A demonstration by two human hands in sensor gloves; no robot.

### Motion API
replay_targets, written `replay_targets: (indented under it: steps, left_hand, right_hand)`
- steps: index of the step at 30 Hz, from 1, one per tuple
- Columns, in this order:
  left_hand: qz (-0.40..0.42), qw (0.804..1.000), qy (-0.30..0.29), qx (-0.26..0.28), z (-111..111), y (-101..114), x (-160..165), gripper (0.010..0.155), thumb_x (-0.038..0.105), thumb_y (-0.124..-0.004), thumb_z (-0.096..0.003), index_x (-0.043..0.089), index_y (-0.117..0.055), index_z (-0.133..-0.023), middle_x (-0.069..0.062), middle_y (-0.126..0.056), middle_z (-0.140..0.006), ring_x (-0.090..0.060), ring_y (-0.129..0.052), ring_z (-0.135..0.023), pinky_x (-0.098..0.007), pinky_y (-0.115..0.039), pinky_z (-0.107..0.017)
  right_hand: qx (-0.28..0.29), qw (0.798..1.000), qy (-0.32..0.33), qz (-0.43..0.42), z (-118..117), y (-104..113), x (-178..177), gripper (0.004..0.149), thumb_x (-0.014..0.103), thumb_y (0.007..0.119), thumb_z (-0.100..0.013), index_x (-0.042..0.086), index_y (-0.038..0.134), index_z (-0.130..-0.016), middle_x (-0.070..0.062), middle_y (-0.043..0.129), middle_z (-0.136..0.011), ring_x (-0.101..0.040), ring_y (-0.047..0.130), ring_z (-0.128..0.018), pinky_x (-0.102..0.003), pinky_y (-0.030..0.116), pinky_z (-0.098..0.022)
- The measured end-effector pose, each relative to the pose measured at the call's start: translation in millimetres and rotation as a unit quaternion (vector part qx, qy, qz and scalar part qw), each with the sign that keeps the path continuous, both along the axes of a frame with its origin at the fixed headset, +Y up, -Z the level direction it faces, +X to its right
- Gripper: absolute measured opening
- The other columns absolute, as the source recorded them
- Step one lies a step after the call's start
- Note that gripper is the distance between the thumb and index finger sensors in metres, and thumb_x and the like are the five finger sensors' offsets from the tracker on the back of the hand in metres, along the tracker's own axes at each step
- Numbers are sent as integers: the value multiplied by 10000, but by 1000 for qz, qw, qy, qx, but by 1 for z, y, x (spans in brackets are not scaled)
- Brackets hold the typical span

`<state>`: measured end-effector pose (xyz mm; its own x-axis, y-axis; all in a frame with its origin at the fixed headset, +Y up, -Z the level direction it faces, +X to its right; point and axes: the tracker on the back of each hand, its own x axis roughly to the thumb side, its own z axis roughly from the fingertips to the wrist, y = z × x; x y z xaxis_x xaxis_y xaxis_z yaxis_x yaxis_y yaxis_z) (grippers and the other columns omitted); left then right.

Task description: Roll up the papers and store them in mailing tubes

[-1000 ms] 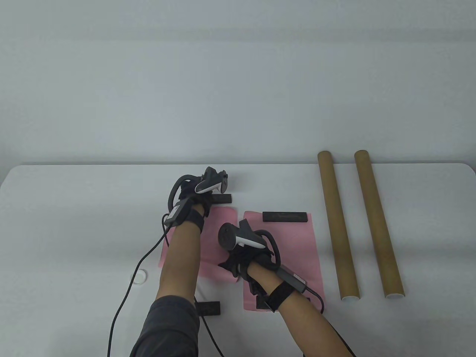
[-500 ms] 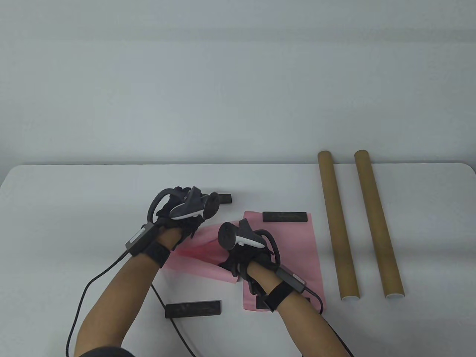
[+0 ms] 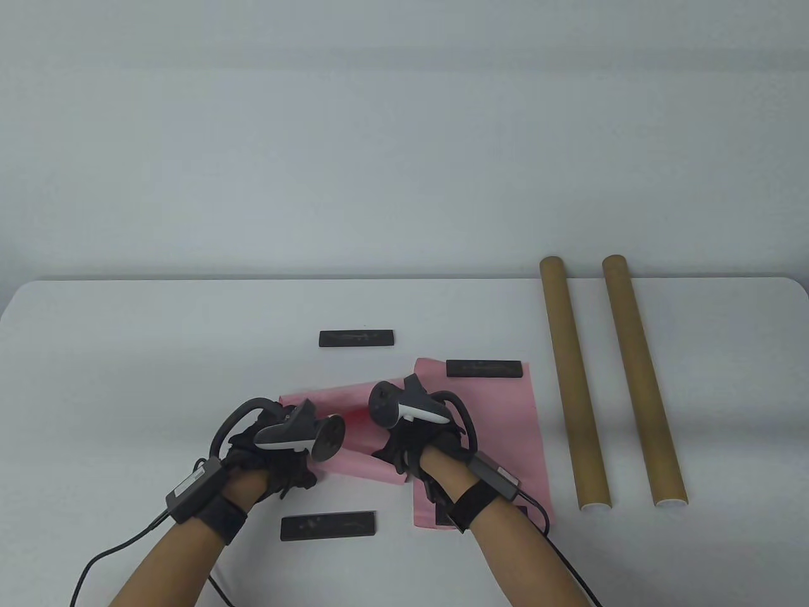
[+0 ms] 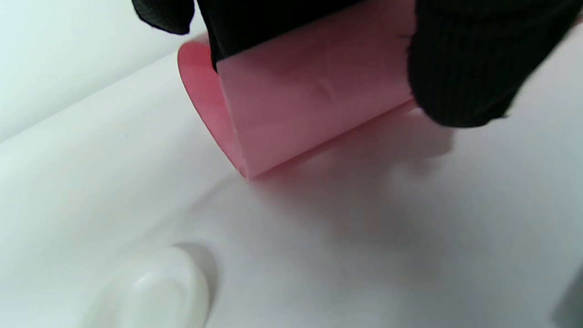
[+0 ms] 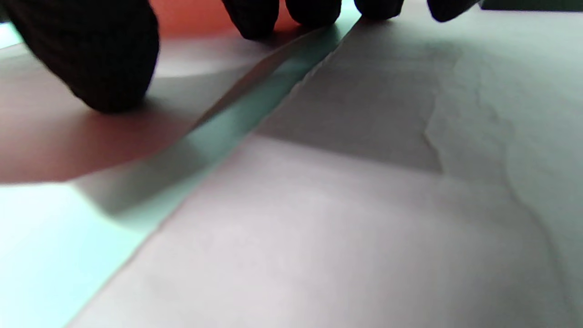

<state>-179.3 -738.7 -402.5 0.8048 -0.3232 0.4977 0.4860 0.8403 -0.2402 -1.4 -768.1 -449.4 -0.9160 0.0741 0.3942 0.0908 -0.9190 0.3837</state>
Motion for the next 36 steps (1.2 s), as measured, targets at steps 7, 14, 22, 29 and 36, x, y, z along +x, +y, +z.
replay_targets:
  steps: [7,14,22,29,36]
  left_hand:
    - [28,997,5,75,17,8,14,436,485,-929,-336,391,-841,-752,118,-1007,-665,-119,-1028,-665,-449,-738,-684]
    - [101,981,47,161,59,40,21,431,481,-924,-341,384,-846,-753,108,-1004,-665,-129,-1023,-667,-456,-733,-688]
    - [182,955,36,232,94,66,46,433,481,-922,-345,379,-846,-759,101,-1004,-665,-133,-1026,-660,-465,-722,-692]
    - [231,950,-7,208,103,50,67,439,488,-913,-350,368,-839,-766,100,-1001,-656,-135,-1021,-665,-471,-718,-694]
    - [224,948,-45,221,114,48,71,515,516,-903,-346,355,-798,-823,105,-980,-680,-137,-1006,-696,-479,-701,-704]
  right_hand:
    - [51,999,6,-4,2,13,5,898,608,835,-442,152,490,-1134,-184,372,-1199,-584,403,-1076,-734,471,-701]
    - [141,981,22,-129,19,81,40,762,564,823,-461,111,687,-1059,-203,684,-1096,-571,640,-1007,-737,542,-666]
    - [151,950,82,-262,94,125,89,709,588,717,-481,86,800,-976,-205,812,-994,-535,789,-906,-735,605,-642]
    - [363,920,149,-13,167,101,105,878,618,947,-357,112,682,-1024,-163,718,-1055,-504,739,-973,-730,610,-680]
    - [386,911,113,-89,169,92,110,428,473,935,-416,210,901,-752,-63,962,-781,-375,959,-749,-635,750,-628]
